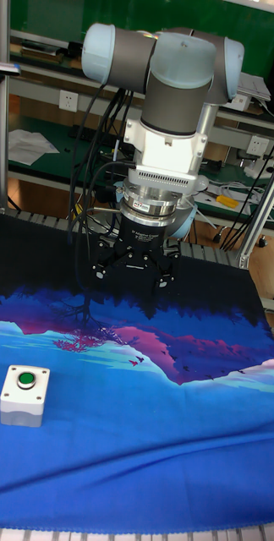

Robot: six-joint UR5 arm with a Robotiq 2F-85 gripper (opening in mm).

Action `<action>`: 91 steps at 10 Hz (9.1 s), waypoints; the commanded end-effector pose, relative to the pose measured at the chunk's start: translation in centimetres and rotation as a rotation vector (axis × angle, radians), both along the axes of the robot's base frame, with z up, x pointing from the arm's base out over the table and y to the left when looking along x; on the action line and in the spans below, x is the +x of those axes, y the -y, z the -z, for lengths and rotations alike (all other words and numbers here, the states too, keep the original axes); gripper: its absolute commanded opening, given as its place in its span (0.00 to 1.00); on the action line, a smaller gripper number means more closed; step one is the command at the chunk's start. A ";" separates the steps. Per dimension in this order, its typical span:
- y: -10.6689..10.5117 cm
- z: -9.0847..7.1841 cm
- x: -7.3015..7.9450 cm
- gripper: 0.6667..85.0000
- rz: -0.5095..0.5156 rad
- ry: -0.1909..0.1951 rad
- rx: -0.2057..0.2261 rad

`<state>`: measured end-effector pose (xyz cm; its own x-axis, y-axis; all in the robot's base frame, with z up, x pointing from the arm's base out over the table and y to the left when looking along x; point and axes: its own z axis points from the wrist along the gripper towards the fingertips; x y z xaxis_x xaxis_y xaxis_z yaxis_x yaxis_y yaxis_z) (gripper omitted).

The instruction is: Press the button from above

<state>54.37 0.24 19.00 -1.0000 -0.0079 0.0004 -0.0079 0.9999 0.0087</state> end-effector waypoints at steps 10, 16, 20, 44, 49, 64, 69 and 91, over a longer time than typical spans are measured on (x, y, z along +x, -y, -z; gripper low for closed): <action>-0.4 -0.5 7.5 0.00 -0.178 0.290 -0.022; -2.5 0.5 3.7 0.00 -0.215 0.147 0.075; -2.3 0.7 2.7 0.00 -0.180 0.107 0.073; -2.3 0.0 5.3 0.00 -0.196 0.208 0.059; -0.5 0.4 4.5 0.00 -0.245 0.151 0.003; 9.1 3.2 14.0 0.02 -0.245 0.095 0.079; 11.5 4.0 14.5 0.27 -0.394 0.131 0.008; 10.8 8.9 10.4 0.88 -0.487 0.115 0.008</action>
